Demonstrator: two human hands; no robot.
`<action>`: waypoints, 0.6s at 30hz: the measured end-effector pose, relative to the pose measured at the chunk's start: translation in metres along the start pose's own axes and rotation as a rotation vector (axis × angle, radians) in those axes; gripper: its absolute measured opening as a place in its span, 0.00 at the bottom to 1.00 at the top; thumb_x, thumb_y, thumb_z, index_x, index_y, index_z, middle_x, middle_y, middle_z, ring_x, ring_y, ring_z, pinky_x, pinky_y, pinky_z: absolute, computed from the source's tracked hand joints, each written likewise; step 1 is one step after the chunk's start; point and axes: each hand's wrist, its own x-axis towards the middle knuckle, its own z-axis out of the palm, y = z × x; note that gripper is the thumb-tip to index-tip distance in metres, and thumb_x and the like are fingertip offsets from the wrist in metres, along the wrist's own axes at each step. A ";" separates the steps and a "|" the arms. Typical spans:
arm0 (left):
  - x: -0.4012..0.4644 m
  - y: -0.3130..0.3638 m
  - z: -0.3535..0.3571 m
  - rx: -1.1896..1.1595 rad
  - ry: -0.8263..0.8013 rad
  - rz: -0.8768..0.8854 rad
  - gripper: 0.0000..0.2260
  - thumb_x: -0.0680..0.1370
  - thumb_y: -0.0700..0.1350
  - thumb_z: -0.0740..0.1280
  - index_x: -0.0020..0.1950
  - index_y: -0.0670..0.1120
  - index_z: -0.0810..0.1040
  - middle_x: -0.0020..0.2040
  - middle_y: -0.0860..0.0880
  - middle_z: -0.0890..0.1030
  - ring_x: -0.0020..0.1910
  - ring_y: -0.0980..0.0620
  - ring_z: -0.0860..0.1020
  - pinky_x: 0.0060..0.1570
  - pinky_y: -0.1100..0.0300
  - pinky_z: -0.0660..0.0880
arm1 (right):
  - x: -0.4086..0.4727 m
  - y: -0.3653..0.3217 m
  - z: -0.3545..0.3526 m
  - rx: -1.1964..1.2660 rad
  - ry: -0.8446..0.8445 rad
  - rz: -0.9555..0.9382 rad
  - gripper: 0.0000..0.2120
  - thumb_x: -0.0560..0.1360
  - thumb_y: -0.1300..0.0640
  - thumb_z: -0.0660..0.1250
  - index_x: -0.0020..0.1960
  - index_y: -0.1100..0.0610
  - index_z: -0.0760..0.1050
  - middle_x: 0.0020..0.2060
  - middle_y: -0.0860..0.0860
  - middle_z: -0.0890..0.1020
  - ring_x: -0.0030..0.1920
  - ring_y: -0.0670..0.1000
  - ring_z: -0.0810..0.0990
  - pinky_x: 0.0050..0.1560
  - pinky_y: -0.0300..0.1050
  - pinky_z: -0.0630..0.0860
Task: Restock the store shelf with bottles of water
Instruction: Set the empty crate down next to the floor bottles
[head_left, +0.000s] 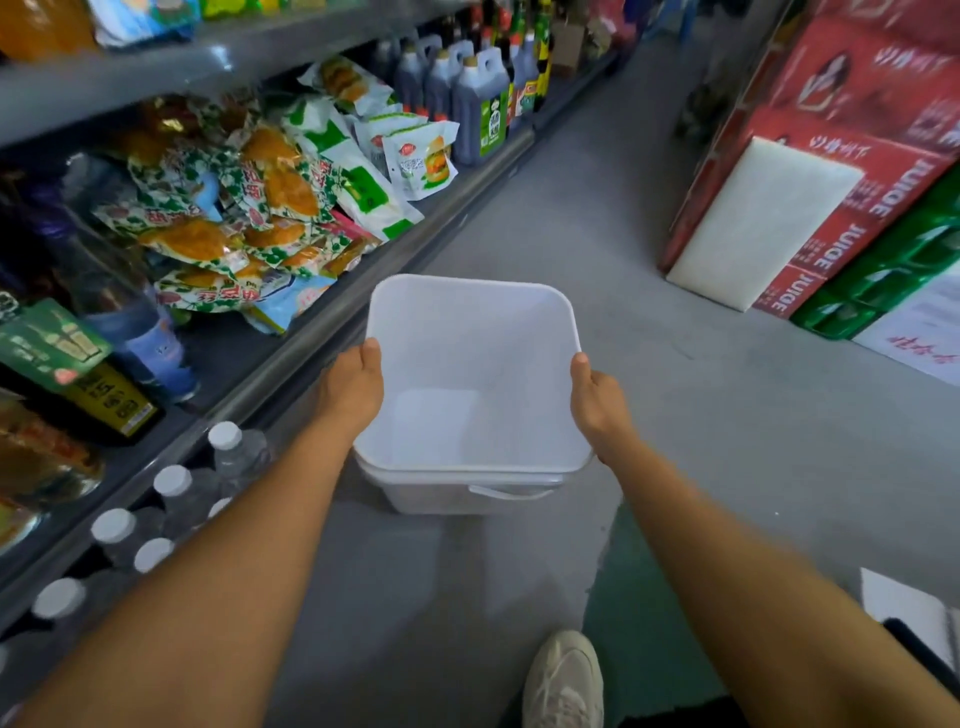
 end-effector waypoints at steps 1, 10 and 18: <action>0.012 0.012 0.006 -0.002 -0.003 0.022 0.24 0.84 0.51 0.47 0.66 0.37 0.73 0.67 0.35 0.72 0.64 0.37 0.71 0.63 0.50 0.67 | 0.015 -0.002 -0.007 -0.010 0.017 -0.005 0.26 0.83 0.44 0.48 0.42 0.63 0.71 0.42 0.60 0.74 0.45 0.55 0.72 0.45 0.47 0.65; 0.121 0.071 0.082 -0.012 -0.045 0.043 0.25 0.84 0.52 0.46 0.66 0.36 0.73 0.66 0.35 0.73 0.63 0.38 0.72 0.62 0.50 0.68 | 0.158 0.008 -0.029 -0.104 0.070 0.040 0.30 0.82 0.42 0.47 0.50 0.66 0.75 0.47 0.61 0.73 0.49 0.57 0.73 0.50 0.47 0.66; 0.183 0.080 0.128 0.037 -0.037 0.053 0.25 0.84 0.52 0.47 0.67 0.36 0.72 0.67 0.35 0.72 0.66 0.38 0.71 0.64 0.51 0.66 | 0.228 0.026 -0.018 -0.125 0.091 0.034 0.32 0.83 0.44 0.47 0.59 0.71 0.74 0.60 0.68 0.76 0.61 0.64 0.74 0.59 0.51 0.69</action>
